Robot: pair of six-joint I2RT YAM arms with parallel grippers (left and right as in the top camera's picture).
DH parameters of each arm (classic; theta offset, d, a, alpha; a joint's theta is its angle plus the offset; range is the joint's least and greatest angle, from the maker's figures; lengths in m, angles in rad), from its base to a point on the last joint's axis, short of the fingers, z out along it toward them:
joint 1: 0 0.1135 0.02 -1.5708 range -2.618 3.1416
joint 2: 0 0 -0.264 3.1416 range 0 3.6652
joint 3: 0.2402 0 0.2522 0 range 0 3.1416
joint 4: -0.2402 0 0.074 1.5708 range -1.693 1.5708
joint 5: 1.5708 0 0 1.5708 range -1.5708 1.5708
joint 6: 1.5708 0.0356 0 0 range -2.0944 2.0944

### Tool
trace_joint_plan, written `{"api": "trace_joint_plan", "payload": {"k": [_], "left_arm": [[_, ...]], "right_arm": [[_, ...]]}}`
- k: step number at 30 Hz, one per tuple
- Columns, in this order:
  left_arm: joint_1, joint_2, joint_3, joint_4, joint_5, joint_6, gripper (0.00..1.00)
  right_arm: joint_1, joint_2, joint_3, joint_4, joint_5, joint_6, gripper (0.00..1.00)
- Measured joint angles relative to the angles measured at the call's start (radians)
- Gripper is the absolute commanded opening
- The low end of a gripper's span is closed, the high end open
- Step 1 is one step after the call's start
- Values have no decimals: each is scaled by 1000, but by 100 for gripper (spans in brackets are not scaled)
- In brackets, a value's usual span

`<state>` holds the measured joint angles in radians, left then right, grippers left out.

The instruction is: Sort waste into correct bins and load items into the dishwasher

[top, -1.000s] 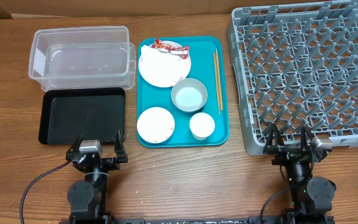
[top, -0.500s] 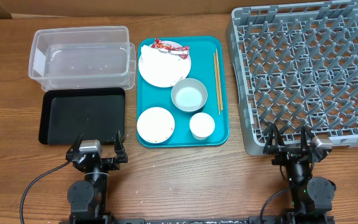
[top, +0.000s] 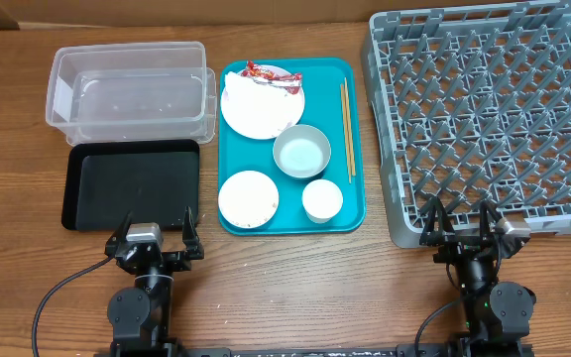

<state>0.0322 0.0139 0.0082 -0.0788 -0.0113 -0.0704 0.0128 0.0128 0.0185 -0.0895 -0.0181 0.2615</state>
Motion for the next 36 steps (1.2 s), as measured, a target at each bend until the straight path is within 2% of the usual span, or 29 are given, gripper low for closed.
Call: {"api": "trace_joint_plan", "payload": {"k": [31,36], "left_arm": [[0,0,0,0,0,0,100],[0,0,0,0,0,0,100]], "right_arm": [[0,0,0,0,1,0,100],[0,0,0,6,52,0,100]]}}
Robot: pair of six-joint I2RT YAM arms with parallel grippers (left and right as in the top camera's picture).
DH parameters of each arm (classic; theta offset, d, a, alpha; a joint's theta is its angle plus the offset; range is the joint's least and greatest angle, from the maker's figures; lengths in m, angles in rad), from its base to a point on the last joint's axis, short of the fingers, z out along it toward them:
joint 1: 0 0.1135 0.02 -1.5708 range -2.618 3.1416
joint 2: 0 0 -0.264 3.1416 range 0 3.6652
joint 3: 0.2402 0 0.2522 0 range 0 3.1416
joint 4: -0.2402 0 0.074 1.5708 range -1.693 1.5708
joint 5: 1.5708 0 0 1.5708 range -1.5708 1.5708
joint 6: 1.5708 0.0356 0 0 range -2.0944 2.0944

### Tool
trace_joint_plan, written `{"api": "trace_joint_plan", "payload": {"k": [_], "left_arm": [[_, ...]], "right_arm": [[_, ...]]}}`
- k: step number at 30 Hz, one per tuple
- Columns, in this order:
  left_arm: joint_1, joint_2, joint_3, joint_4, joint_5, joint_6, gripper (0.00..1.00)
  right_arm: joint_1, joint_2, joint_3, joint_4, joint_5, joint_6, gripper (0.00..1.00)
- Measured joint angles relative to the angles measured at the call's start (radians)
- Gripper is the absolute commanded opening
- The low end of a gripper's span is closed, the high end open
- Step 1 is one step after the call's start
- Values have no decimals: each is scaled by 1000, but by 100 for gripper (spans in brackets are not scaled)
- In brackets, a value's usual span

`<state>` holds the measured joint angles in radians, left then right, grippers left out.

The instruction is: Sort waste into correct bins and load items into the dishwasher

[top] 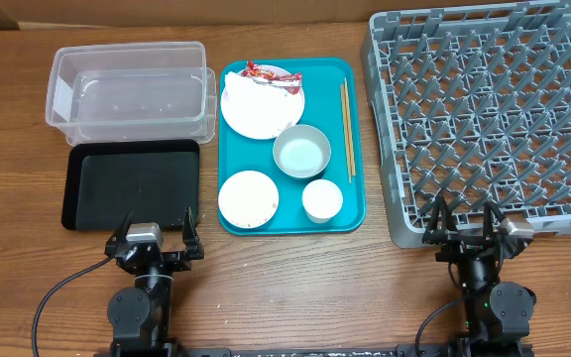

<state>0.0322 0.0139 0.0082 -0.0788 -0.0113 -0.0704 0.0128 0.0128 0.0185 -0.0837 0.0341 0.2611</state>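
A teal tray lies mid-table. On it are a large white plate with a red-and-white wrapper and crumpled paper, a pale bowl, a small white plate, a white cup and a pair of chopsticks. The grey dishwasher rack fills the right side. My left gripper stands open at the front left, just below the black tray. My right gripper stands open at the rack's front edge. Neither holds anything.
Two clear plastic bins sit at the back left, one partly behind the other. A black tray lies in front of them. Bare wooden table runs along the front between the two arms.
My right gripper has shifted slightly to the right and toward the rack's front edge, still open. The left arm and all the items on the tray are where they were.
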Motion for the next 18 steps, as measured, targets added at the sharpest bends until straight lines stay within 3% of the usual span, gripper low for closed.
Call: {"api": "trace_joint_plan", "payload": {"k": [18], "left_arm": [[0,1,0,0,1,0,100]], "right_arm": [[0,0,0,17,32,0,100]]}}
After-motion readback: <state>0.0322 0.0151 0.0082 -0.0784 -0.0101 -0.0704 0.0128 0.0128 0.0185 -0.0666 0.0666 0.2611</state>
